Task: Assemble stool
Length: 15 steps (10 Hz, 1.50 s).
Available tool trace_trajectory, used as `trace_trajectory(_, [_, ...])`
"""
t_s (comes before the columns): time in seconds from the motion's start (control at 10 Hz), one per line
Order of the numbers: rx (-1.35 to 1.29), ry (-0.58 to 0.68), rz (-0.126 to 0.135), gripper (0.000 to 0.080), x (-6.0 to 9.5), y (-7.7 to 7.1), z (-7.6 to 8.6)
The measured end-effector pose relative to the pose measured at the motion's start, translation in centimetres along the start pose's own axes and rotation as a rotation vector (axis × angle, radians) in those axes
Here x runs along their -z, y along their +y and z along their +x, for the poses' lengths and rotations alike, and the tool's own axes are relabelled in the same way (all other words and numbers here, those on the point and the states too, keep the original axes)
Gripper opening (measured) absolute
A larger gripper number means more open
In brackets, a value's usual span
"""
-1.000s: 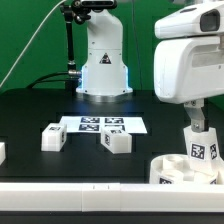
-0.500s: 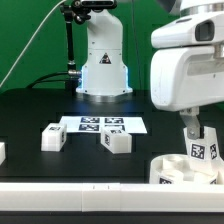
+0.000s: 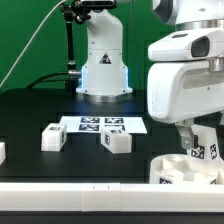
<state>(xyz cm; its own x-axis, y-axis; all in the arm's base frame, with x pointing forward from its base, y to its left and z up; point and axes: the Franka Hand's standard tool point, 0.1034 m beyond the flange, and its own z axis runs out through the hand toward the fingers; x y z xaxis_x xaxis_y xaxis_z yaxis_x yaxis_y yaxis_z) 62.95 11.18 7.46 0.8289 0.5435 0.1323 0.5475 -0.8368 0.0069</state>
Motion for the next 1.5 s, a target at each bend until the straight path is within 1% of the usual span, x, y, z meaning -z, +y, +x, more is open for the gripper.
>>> trace_trajectory(0.1, [0.000,0.000,0.000,0.0556,0.00,0.01,0.01])
trace_trajectory(0.2, [-0.001,0.001,-0.001,0.0556,-0.03,0.01,-0.03])
trace_trajectory(0.3, [-0.011,0.001,-0.001,0.0356,-0.03,0.04,-0.04])
trace_trajectory(0.4, [-0.039,0.001,-0.001,0.0341,-0.03,0.05,-0.05])
trace_trajectory(0.6, [-0.059,0.001,0.000,0.0341,-0.02,0.07,-0.06])
trace_trajectory(1.0, [-0.362,0.001,0.001,0.0341,-0.02,0.08,-0.06])
trace_trajectory(1.1, [-0.440,0.001,0.002,0.0341,-0.05,0.29,-0.22])
trace_trajectory(1.4, [-0.808,0.011,0.012,0.0343,-0.12,0.35,-0.33])
trace_trajectory(1.5, [-0.950,0.013,0.017,0.0343,-0.12,0.09,-0.23])
